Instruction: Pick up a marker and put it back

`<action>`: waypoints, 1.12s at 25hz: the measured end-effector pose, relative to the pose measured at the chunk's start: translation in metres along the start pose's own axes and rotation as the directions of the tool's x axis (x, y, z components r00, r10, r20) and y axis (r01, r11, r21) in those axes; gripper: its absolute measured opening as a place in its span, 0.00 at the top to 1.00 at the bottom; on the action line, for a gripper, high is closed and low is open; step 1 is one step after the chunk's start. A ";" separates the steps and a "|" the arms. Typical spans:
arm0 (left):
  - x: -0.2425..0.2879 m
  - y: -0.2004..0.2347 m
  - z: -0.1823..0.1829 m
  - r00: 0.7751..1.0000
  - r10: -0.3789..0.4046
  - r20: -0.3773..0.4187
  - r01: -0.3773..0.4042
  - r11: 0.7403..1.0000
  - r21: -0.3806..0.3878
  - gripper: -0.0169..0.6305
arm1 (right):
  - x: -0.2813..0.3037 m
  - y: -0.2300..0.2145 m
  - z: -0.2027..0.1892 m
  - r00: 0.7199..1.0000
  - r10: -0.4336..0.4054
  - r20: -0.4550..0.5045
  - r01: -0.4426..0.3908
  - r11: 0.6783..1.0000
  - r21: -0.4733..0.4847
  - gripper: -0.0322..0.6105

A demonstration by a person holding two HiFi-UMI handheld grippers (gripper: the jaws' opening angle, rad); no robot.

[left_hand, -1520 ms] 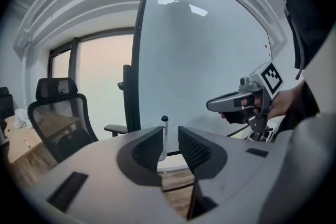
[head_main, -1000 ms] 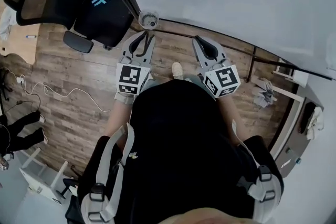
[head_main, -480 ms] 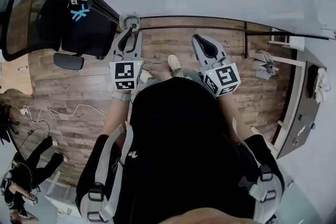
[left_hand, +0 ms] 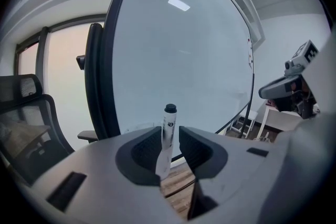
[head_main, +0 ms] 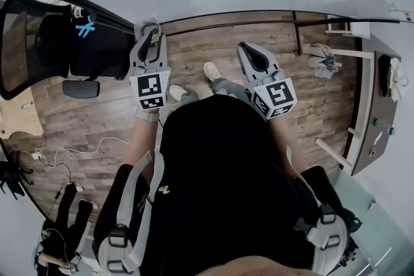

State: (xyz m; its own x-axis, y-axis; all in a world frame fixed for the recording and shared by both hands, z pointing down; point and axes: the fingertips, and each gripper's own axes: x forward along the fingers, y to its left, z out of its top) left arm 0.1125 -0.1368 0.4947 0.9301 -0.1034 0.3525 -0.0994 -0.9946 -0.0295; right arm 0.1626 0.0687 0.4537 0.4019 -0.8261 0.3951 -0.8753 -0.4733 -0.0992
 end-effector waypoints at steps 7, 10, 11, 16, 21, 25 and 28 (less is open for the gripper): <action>0.005 0.004 0.003 0.999 0.032 -0.011 -0.031 0.999 0.028 0.82 | -0.008 -0.004 -0.002 0.999 -0.031 0.005 0.031 0.999 0.015 0.91; 0.008 0.005 0.005 1.000 0.027 -0.017 -0.026 0.999 0.041 0.82 | -0.008 -0.003 -0.001 0.999 -0.039 0.008 0.039 0.999 0.019 0.91; 0.009 0.004 0.006 1.000 0.024 -0.018 -0.023 0.999 0.044 0.82 | -0.007 -0.003 -0.001 0.999 -0.041 0.009 0.041 0.999 0.020 0.91; 0.014 0.001 0.012 0.999 0.024 -0.023 -0.023 0.998 0.058 0.82 | -0.009 -0.005 0.001 0.999 -0.046 0.017 0.045 0.999 0.025 0.91; 0.012 0.000 0.010 0.999 0.014 -0.029 -0.012 0.999 0.052 0.83 | -0.007 -0.002 0.001 0.999 -0.044 0.017 0.044 0.999 0.029 0.91; 0.009 0.000 0.009 0.999 0.019 -0.027 -0.018 0.998 0.052 0.85 | -0.006 -0.002 -0.001 0.999 -0.037 0.018 0.037 0.999 0.032 0.91; 0.008 0.000 0.008 0.999 0.019 -0.031 -0.018 0.999 0.049 0.85 | -0.005 -0.002 -0.001 0.999 -0.029 0.019 0.028 0.999 0.030 0.91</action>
State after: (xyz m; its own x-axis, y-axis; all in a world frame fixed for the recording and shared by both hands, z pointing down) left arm 0.1230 -0.1374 0.4901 0.9166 -0.1222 0.3807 -0.0985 -0.9918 -0.0814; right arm 0.1619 0.0745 0.4527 0.4320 -0.8179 0.3801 -0.8553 -0.5052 -0.1151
